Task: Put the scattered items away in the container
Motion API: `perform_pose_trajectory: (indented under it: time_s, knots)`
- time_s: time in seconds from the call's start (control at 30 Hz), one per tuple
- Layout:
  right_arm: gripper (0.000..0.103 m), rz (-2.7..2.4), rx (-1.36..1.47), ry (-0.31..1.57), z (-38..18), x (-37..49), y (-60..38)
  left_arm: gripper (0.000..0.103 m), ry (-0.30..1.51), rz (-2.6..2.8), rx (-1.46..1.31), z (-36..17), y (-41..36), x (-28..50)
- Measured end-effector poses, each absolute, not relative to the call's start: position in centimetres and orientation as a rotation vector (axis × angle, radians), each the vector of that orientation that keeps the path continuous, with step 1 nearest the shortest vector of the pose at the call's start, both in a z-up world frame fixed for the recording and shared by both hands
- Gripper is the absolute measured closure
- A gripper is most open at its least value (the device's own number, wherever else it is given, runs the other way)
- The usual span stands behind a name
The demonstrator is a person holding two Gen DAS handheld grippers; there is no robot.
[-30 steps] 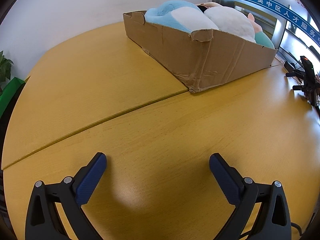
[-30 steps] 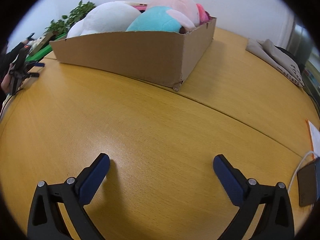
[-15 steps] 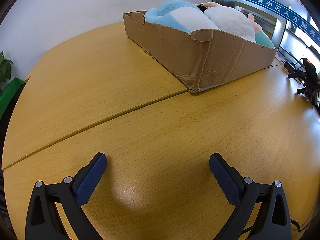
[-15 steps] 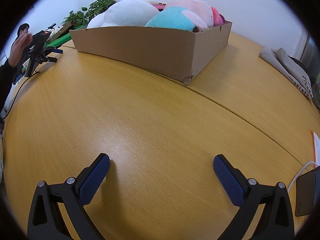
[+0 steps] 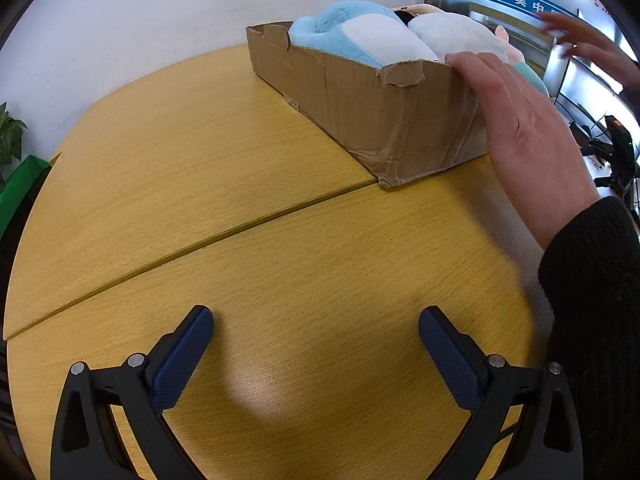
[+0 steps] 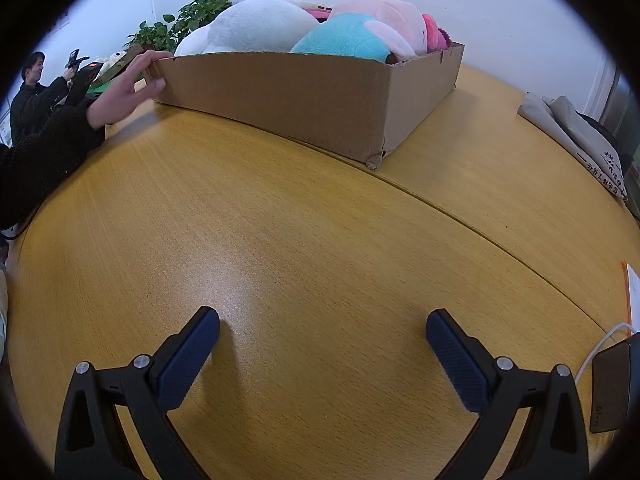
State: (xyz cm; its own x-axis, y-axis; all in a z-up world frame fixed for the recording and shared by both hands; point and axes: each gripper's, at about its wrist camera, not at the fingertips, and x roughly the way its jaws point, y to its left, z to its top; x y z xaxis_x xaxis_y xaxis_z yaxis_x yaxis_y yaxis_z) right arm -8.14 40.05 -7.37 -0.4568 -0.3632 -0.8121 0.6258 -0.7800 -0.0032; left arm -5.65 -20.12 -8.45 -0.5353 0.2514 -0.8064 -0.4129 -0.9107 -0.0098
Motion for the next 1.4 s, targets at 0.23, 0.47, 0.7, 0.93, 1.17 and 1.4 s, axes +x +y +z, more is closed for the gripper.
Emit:
perform_pose_trajectory:
  time_s: [0.23,0.47,0.7,0.93,1.17,1.4]
  knots:
    - [0.0,-2.236,1.144,0.407,-7.47,-8.07,40.09,0.0,0.256,2.448,-1.244,-8.44,-19.92,-5.77]
    - [0.0,-2.235,1.144,0.407,-7.47,-8.23,40.31,0.0,0.254,2.45,-1.245,-8.42,-19.77,-5.84]
    - [0.0,-2.233,1.144,0.408,-7.53,-8.49,40.42,0.0,0.254,2.45,-1.244,-8.39,-19.68,-5.88]
    - [0.0,-2.232,1.145,0.409,-7.55,-8.48,40.44,0.0,0.254,2.45,-1.244,-8.35,-19.55,-5.89]
    - [0.0,-2.231,1.145,0.41,-7.55,-8.62,40.52,0.0,0.254,2.45,-1.243,-8.48,-19.57,-5.85]
    - [0.0,-2.23,1.145,0.41,-7.53,-8.96,40.54,0.0,0.254,2.45,-1.242,-8.4,-19.53,-5.6]
